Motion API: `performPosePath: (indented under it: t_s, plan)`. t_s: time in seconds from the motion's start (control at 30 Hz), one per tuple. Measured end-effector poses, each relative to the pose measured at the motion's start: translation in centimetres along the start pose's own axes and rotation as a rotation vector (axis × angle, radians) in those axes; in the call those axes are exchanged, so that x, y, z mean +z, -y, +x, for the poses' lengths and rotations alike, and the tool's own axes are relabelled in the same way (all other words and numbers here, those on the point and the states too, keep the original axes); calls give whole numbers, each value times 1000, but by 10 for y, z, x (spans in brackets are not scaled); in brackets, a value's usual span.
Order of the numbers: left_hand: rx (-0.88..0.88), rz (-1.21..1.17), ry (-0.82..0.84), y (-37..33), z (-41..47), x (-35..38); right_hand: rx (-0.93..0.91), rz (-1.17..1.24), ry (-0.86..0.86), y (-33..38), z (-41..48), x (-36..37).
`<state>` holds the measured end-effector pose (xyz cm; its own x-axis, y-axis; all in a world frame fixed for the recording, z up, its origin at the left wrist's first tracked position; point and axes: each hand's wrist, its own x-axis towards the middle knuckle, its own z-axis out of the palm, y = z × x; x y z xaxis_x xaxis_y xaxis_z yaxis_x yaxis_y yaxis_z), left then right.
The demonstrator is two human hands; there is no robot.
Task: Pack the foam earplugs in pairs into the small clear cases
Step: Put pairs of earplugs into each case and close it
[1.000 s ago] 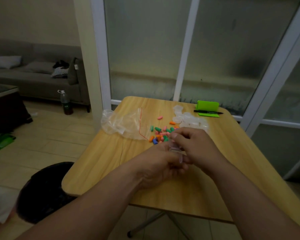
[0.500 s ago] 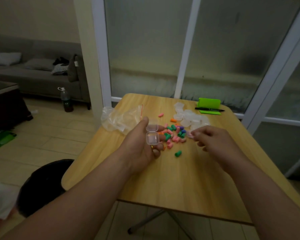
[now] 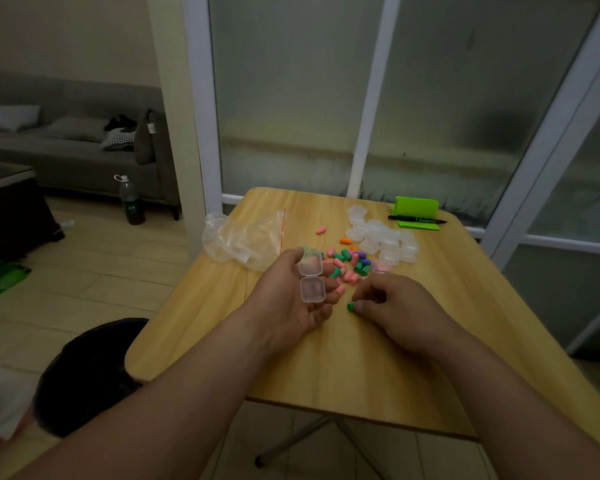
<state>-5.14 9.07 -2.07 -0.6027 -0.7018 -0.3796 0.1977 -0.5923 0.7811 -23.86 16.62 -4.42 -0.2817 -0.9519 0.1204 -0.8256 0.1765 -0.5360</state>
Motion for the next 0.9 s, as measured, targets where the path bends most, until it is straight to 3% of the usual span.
performPosePath:
  t_s: [0.13,0.37,0.53,0.9]
  plan:
    - [-15,-8,32,2,-1,2,7,13,-22,1,-1,-2]
    - [-33,-4,84,7,3,4,-53,297,-271,25,-2,-12]
    - [-16,-4,131,10,9,5,-182,211,-239,51,-11,-3]
    - [-5,-63,41,3,3,4,-172,155,-152,60,-10,12]
